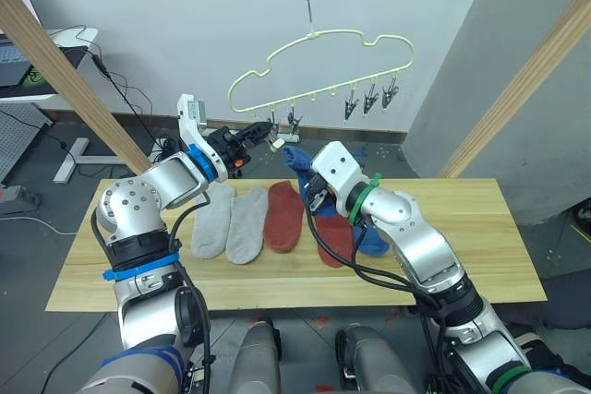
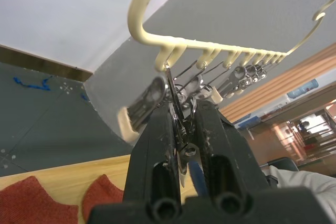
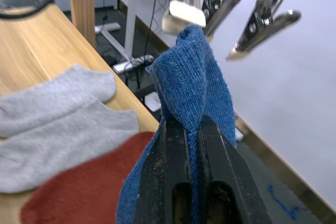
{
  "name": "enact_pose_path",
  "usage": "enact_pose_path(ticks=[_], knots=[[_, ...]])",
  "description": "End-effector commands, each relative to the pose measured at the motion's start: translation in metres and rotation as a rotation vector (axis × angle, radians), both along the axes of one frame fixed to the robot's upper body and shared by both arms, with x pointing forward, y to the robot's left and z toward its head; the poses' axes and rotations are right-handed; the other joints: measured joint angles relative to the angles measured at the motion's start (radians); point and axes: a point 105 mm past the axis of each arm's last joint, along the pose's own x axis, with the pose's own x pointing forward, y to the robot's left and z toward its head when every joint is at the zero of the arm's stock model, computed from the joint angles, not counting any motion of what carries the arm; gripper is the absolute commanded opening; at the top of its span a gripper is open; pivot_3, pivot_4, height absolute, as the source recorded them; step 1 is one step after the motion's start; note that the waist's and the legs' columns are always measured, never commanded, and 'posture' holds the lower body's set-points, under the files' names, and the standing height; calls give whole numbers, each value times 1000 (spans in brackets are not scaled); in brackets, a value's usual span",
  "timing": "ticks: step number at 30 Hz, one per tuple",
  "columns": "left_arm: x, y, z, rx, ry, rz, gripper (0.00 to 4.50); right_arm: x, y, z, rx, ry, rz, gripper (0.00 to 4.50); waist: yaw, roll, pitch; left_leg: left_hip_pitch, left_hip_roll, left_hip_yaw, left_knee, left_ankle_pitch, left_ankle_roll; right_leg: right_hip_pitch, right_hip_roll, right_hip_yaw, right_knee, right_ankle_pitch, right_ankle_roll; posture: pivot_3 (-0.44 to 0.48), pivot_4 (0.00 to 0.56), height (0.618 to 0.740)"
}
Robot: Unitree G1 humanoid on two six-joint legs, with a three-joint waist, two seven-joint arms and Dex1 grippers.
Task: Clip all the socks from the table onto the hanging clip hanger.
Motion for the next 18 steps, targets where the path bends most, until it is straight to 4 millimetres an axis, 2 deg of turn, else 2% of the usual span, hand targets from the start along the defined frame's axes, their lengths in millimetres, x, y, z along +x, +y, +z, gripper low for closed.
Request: enact_pose_path(ticks=[1, 11, 18], knots=[[-3, -2, 15, -21, -63, -6, 197, -4, 14, 16, 19, -64, 45, 42, 0, 0, 0, 0, 0, 0, 0, 0, 0, 0, 0, 0, 0, 0, 0, 55, 243, 740], [-4, 0, 17, -30, -66, 4, 197, -3, 20, 16, 2, -83, 69, 42, 2, -2, 1, 0, 0, -2, 0, 0, 0, 0, 0, -1, 0, 0, 0, 60, 246, 740], [-5, -3, 15, -19, -65, -12, 197, 0, 24, 28, 18, -126, 64, 42, 3, -2, 1, -1, 0, -3, 0, 0, 0, 0, 0, -1, 0, 0, 0, 60, 246, 740]])
